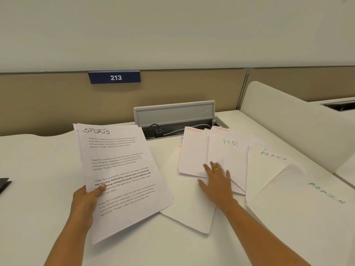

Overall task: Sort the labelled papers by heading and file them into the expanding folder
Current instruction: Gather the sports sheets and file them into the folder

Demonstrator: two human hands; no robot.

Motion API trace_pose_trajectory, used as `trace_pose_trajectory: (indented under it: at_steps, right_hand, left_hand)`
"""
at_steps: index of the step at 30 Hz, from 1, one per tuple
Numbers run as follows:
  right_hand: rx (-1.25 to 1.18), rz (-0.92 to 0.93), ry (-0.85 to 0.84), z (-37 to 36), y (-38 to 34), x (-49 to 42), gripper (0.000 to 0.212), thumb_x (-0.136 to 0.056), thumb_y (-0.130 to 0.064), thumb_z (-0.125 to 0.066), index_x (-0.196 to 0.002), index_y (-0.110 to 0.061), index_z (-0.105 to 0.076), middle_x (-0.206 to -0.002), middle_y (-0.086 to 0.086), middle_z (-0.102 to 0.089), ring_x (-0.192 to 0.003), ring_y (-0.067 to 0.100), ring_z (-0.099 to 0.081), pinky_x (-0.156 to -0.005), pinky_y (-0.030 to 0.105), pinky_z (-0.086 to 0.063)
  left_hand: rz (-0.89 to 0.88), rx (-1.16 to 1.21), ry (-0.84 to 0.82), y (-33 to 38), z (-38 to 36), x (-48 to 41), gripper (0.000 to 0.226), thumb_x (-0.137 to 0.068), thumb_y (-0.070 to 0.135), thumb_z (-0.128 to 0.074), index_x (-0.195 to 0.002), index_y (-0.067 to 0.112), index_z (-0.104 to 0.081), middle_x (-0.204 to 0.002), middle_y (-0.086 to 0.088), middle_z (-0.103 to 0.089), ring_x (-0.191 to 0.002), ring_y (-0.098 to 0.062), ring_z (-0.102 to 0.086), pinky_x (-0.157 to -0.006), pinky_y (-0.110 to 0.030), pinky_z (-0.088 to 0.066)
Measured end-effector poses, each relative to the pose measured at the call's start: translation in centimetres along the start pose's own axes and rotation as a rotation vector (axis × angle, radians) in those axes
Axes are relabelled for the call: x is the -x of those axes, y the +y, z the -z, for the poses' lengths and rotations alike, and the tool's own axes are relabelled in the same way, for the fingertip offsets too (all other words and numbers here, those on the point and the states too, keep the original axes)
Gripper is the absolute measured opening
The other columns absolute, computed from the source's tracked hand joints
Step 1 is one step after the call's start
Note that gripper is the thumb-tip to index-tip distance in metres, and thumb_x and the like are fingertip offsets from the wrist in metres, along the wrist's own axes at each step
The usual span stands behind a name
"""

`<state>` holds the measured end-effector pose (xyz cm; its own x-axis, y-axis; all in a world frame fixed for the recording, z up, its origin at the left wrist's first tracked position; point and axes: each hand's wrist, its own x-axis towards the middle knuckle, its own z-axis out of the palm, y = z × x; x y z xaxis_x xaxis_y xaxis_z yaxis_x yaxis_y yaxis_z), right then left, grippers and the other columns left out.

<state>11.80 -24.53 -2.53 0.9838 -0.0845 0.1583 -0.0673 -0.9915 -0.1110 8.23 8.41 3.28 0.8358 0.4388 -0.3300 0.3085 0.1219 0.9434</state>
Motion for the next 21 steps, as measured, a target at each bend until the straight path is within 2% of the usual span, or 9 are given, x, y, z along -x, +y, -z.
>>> trace_pose_trajectory:
  at_steps: [1, 3, 5, 7, 9, 13, 16, 19, 21]
  right_hand:
    - [0.008, 0.084, 0.001, 0.2, -0.9, 0.1, 0.051, -0.063, -0.047, -0.071, -0.105, -0.018, -0.072, -0.111, 0.009, -0.07, -0.101, 0.027, -0.068, -0.075, 0.053, -0.052]
    - [-0.035, 0.209, -0.026, 0.4, -2.7, 0.0, 0.055, -0.08, -0.046, -0.054, -0.127, -0.019, -0.057, -0.136, 0.011, -0.053, -0.125, 0.026, -0.053, -0.096, 0.054, -0.042]
    - [-0.036, 0.217, -0.134, 0.0, -3.8, -0.6, 0.061, -0.094, -0.04, -0.043, -0.148, -0.018, -0.023, -0.156, 0.008, -0.02, -0.144, 0.021, -0.02, -0.115, 0.044, -0.016]
    - [-0.054, 0.159, -0.231, -0.1, -4.6, -1.1, 0.062, -0.098, -0.039, -0.035, -0.15, -0.015, -0.01, -0.158, 0.008, -0.011, -0.146, 0.021, -0.011, -0.117, 0.04, -0.01]
    - [-0.107, 0.155, -0.3, -0.2, -5.2, -1.3, 0.058, -0.1, -0.036, -0.031, -0.15, -0.014, -0.011, -0.158, 0.008, -0.011, -0.146, 0.021, -0.011, -0.117, 0.039, -0.01]
    - [-0.223, 0.281, -0.364, -0.8, -6.3, -0.6, 0.052, -0.102, -0.026, -0.029, -0.15, -0.015, -0.012, -0.158, 0.002, -0.011, -0.146, 0.014, -0.01, -0.117, 0.031, -0.005]
    - [-0.326, 0.401, -0.4, -1.2, -7.5, 0.3, 0.048, -0.102, -0.02, -0.03, -0.149, -0.017, -0.02, -0.158, 0.0, -0.016, -0.146, 0.012, -0.012, -0.117, 0.029, -0.003]
    - [-0.567, 0.436, -0.479, -1.1, -8.3, 0.8, 0.045, -0.097, -0.018, -0.043, -0.142, -0.019, -0.037, -0.149, -0.001, -0.038, -0.137, 0.016, -0.033, -0.115, 0.027, -0.018]
    - [-0.737, 0.337, -0.406, -0.7, -7.9, 0.6, 0.041, -0.092, -0.012, -0.052, -0.132, -0.016, -0.051, -0.138, 0.002, -0.052, -0.127, 0.016, -0.047, -0.11, 0.028, -0.032]
  left_hand:
    - [0.004, 0.0, -0.001, 0.0, 0.0, 0.1, 0.031, -0.088, 0.005, -0.059, -0.119, 0.0, -0.057, -0.112, -0.022, -0.062, -0.085, -0.033, -0.059, -0.087, -0.048, -0.047]
    - [0.009, -0.005, 0.001, 0.0, 0.0, 0.3, 0.031, -0.088, 0.006, -0.06, -0.118, 0.001, -0.058, -0.114, -0.024, -0.062, -0.089, -0.034, -0.059, -0.089, -0.052, -0.047]
    - [0.008, -0.002, -0.005, 0.1, 0.0, 0.4, 0.03, -0.088, 0.005, -0.059, -0.118, 0.001, -0.058, -0.114, -0.024, -0.062, -0.09, -0.034, -0.059, -0.09, -0.051, -0.047]
    - [0.01, 0.001, -0.011, 0.2, 0.1, 0.5, 0.03, -0.089, 0.004, -0.058, -0.119, -0.001, -0.057, -0.112, -0.023, -0.061, -0.089, -0.034, -0.058, -0.088, -0.049, -0.046]
    - [0.008, 0.009, -0.007, 0.3, 0.4, 0.6, 0.031, -0.089, 0.003, -0.057, -0.12, -0.002, -0.056, -0.11, -0.023, -0.061, -0.087, -0.034, -0.057, -0.087, -0.047, -0.046]
    - [-0.004, 0.033, 0.014, 1.2, 1.1, 0.4, 0.035, -0.089, 0.004, -0.057, -0.123, -0.001, -0.054, -0.115, -0.024, -0.059, -0.084, -0.033, -0.057, -0.085, -0.045, -0.045]
    - [-0.004, 0.049, 0.02, 1.9, 1.7, 0.5, 0.036, -0.089, 0.003, -0.057, -0.124, -0.002, -0.053, -0.115, -0.023, -0.059, -0.069, -0.026, -0.055, -0.077, -0.042, -0.047]
    - [0.006, 0.067, 0.039, 2.2, 2.3, 0.6, 0.037, -0.089, 0.003, -0.057, -0.125, -0.002, -0.053, -0.091, -0.015, -0.062, -0.066, -0.023, -0.053, -0.063, -0.032, -0.044]
    - [0.02, 0.071, 0.048, 2.2, 2.6, 0.6, 0.037, -0.089, 0.003, -0.057, -0.125, -0.002, -0.053, -0.083, -0.01, -0.06, -0.066, -0.023, -0.053, -0.063, -0.032, -0.044]
